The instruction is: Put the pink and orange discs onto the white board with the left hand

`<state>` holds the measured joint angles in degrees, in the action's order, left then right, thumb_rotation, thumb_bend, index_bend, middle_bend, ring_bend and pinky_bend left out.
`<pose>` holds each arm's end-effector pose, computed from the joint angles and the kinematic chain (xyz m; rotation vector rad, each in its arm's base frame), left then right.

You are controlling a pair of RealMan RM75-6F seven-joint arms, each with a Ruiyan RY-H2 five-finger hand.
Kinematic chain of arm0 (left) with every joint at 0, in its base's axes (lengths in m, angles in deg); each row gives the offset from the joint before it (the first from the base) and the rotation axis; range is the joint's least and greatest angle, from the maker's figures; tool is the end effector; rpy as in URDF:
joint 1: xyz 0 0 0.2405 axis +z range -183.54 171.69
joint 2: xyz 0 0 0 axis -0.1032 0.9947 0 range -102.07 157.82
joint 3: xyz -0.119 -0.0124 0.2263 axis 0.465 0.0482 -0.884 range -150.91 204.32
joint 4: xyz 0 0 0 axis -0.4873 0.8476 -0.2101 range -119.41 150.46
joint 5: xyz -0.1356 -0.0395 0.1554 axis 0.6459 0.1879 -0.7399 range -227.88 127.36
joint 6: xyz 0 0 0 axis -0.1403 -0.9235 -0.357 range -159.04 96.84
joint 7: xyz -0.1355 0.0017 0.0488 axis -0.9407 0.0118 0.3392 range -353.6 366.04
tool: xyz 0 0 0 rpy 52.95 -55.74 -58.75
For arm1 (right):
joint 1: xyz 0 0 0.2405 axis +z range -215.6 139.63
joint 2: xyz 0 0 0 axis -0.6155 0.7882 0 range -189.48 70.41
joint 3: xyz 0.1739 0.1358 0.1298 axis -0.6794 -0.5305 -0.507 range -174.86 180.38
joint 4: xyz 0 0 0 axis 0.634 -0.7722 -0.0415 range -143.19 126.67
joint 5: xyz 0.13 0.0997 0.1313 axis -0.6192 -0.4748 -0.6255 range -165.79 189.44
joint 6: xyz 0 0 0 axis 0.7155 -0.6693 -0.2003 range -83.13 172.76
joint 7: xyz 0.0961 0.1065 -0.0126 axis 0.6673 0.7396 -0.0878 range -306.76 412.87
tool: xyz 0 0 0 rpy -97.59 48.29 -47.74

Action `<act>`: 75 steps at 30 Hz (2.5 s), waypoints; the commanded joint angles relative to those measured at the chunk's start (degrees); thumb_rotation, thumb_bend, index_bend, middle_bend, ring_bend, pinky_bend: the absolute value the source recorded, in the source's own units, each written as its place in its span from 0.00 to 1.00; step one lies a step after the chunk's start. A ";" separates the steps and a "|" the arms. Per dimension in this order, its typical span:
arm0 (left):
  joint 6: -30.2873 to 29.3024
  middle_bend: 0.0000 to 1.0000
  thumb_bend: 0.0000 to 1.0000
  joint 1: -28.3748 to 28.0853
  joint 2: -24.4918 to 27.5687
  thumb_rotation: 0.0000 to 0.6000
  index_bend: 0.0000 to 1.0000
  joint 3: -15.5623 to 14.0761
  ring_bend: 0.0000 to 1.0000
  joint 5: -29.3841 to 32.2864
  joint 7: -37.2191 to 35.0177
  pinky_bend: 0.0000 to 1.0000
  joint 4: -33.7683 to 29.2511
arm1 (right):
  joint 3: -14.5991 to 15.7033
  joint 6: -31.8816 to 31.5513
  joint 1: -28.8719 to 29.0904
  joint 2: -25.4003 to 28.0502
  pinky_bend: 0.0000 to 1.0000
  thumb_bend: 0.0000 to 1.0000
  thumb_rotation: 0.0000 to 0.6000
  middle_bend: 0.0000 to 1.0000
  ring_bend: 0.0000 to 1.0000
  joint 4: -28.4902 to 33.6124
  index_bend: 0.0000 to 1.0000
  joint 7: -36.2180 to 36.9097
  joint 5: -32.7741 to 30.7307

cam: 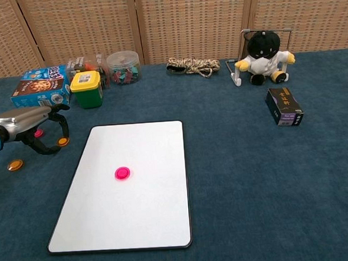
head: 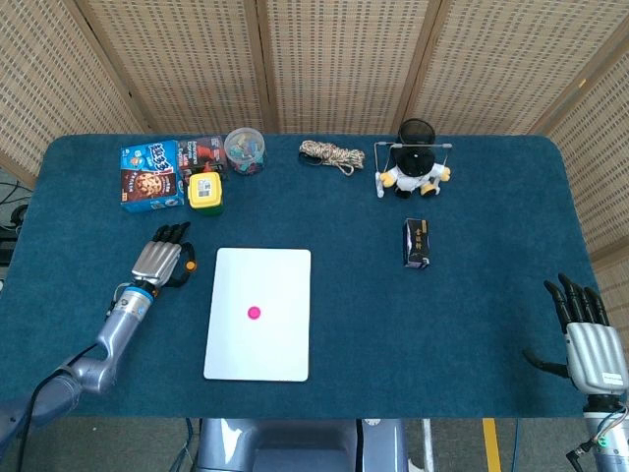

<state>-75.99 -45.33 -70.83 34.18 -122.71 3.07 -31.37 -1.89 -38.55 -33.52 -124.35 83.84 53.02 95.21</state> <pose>-0.2749 0.3850 -0.0242 -1.7410 -1.0255 -0.6903 -0.3170 -0.1853 0.1585 1.3377 -0.9328 0.8904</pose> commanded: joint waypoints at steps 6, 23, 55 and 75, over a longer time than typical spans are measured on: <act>-1.02 0.00 0.39 0.18 1.08 1.00 0.58 0.65 0.00 0.06 0.18 0.00 -1.50 | 0.03 0.07 0.01 0.08 0.00 0.00 1.00 0.00 0.00 0.14 0.00 0.15 -0.02; -3.66 0.00 0.38 -2.77 4.00 1.00 0.58 2.73 0.00 0.66 8.17 0.00 -19.87 | 0.14 0.23 0.07 0.26 0.00 0.00 1.00 0.00 0.00 0.14 0.00 0.38 0.03; -12.46 0.00 0.34 8.07 11.89 1.00 0.29 -7.00 0.00 -5.28 -0.33 0.00 -15.64 | 0.38 0.29 -0.01 0.45 0.00 0.00 1.00 0.00 0.00 0.54 0.00 -0.34 0.00; -13.79 0.00 0.35 10.91 7.89 1.00 0.35 -9.38 0.00 -10.40 -7.74 0.00 -3.96 | 0.36 0.30 -0.01 0.48 0.00 0.00 1.00 0.00 0.00 0.59 0.00 0.00 0.02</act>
<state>-89.87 -34.38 -62.82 24.83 -133.03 -4.59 -35.46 -1.53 -38.24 -33.53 -123.88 84.44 53.02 95.23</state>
